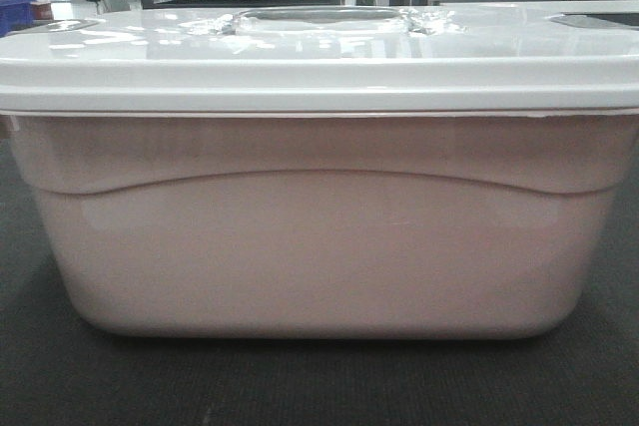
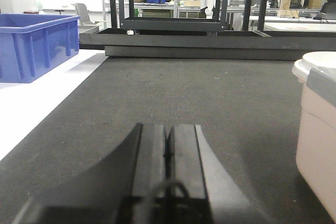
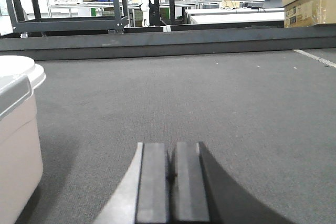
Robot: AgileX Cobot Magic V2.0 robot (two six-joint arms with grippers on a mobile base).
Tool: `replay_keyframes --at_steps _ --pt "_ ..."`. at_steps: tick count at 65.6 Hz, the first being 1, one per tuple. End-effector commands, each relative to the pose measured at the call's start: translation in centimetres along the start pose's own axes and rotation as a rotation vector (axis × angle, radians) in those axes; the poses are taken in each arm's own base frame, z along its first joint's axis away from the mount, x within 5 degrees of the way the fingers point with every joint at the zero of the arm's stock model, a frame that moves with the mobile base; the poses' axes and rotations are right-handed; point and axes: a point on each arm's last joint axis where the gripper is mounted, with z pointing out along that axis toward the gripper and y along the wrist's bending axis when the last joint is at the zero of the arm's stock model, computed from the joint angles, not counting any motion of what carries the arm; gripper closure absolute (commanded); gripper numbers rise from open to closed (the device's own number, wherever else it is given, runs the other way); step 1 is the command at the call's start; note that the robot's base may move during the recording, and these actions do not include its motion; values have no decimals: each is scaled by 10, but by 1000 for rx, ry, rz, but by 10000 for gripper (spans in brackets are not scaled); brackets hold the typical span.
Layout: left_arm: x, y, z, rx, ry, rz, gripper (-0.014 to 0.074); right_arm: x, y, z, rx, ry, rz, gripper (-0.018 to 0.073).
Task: Grab white bin and place on right shelf
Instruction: 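Move both grippers down to the lid rim on opposite ends of the bin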
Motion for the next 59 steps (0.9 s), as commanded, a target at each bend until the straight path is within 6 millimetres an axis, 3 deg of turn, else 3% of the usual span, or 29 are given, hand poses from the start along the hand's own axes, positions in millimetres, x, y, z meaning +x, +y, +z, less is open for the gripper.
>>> replay_keyframes --at_steps 1,59 --pt "-8 0 -1 2 -91 -10 713 -9 0 -2 -5 -101 -13 493" --pt "-8 0 -1 2 -93 -10 713 -9 0 -2 -5 -101 -13 493"
